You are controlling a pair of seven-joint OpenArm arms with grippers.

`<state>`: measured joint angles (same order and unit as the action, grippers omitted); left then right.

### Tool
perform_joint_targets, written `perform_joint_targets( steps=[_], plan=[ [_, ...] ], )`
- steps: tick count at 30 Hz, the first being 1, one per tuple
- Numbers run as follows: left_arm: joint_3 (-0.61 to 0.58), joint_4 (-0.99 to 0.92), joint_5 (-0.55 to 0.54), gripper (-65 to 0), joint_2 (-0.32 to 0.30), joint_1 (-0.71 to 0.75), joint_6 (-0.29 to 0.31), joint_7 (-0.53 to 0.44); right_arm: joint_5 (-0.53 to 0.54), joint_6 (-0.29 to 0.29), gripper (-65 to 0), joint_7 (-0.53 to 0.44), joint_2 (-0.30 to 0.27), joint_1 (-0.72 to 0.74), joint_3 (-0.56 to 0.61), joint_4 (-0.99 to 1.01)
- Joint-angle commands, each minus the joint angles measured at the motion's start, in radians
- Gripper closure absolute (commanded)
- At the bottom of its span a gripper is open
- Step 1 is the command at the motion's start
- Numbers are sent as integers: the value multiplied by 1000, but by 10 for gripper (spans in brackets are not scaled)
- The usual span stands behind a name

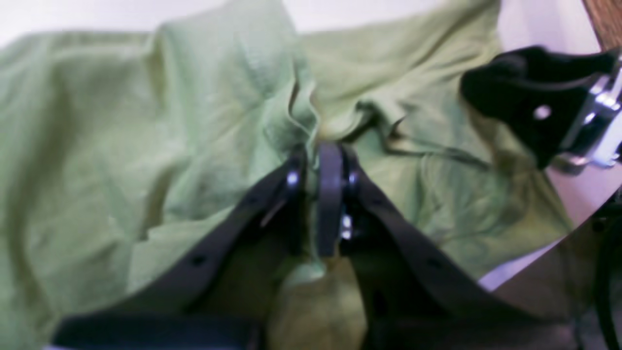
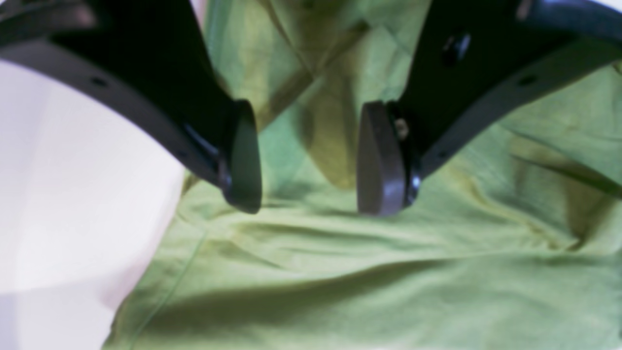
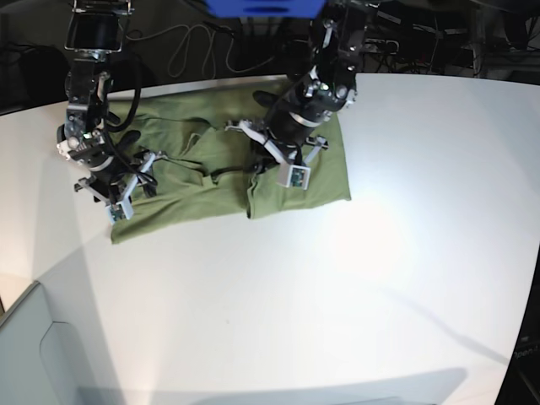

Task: Fold the T-shirt properly
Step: 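Grasp the shirt end with the left gripper and carry it toward the right gripper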

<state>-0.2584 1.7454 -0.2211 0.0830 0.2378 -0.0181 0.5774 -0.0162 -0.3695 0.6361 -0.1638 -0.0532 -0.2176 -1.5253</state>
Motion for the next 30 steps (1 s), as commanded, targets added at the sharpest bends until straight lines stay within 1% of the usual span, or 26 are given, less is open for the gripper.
perform_joint_targets(
  steps=[1, 7, 12, 23, 26, 29, 30],
  plan=[
    [-14, -3, -11, 0, 8, -2, 8, -7, 8, -7, -298, -20, -12, 14, -4, -19],
    [-52, -57, -7, 0, 24, -28, 8, -7, 8, -7, -298, -19, -13, 13, -4, -17],
    [-54, -55, -11, 0, 24, -30, 8, -7, 9, -7, -298, -17, -26, 13, -4, -17],
    [-54, -55, -13, 0, 25, -44, 8, -1, 9, -7, -298, -15, -27, 11, -4, -17],
    [-54, -52, -13, 0, 41, -44, 8, 5, 9, -7, -298, -15, -27, 11, -4, -17],
    [-55, -48, -13, 0, 42, -42, 8, 6, 9, -7, -298, -15, -27, 11, -4, -17],
    [-55, -45, -13, -45, 42, -39, 8, 6, 9, -7, -298, -15, -27, 11, -4, -17]
  ],
)
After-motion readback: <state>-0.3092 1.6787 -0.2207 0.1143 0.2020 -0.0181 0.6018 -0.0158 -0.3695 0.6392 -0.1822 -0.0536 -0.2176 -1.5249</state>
